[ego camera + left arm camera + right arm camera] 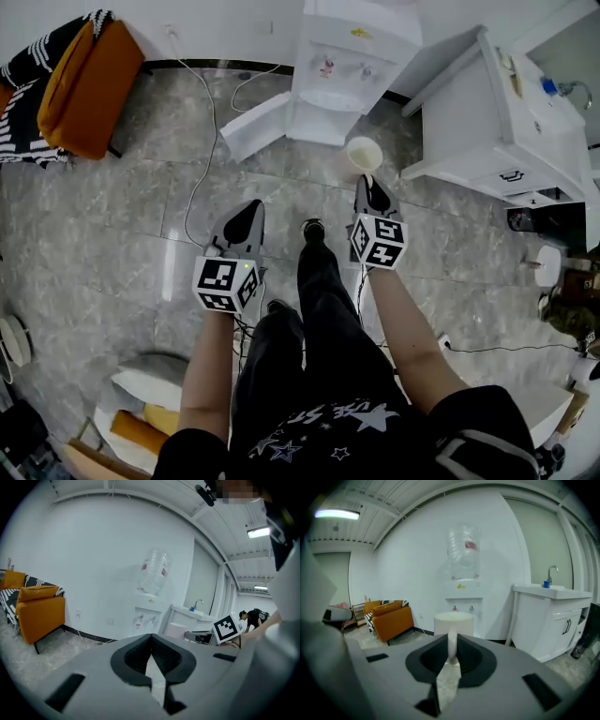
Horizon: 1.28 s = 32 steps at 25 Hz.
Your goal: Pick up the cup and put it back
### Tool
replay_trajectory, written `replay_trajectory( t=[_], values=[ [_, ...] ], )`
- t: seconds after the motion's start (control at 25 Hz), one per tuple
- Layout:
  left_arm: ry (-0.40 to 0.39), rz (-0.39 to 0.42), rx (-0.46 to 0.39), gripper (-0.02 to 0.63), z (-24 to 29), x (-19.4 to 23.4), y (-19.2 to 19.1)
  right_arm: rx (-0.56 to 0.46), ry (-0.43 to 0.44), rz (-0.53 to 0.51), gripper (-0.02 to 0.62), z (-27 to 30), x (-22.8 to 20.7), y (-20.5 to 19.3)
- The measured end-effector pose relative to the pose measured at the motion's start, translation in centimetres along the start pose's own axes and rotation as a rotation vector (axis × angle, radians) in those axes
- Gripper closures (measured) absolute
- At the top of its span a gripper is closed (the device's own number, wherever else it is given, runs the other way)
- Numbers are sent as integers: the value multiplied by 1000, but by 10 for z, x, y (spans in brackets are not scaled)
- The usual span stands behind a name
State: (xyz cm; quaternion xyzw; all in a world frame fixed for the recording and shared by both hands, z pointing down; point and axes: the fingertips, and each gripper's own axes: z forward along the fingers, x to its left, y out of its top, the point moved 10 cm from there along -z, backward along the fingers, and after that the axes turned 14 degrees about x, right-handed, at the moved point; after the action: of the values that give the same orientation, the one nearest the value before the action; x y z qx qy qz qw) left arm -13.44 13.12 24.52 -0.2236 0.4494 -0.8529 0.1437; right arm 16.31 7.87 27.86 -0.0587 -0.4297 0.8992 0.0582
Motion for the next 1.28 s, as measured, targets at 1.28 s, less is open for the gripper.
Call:
replay_trajectory(
  t=[1.28],
  values=[
    [32,40,76,597,78,36,19,40,65,-131,551,83,-32,5]
  ],
)
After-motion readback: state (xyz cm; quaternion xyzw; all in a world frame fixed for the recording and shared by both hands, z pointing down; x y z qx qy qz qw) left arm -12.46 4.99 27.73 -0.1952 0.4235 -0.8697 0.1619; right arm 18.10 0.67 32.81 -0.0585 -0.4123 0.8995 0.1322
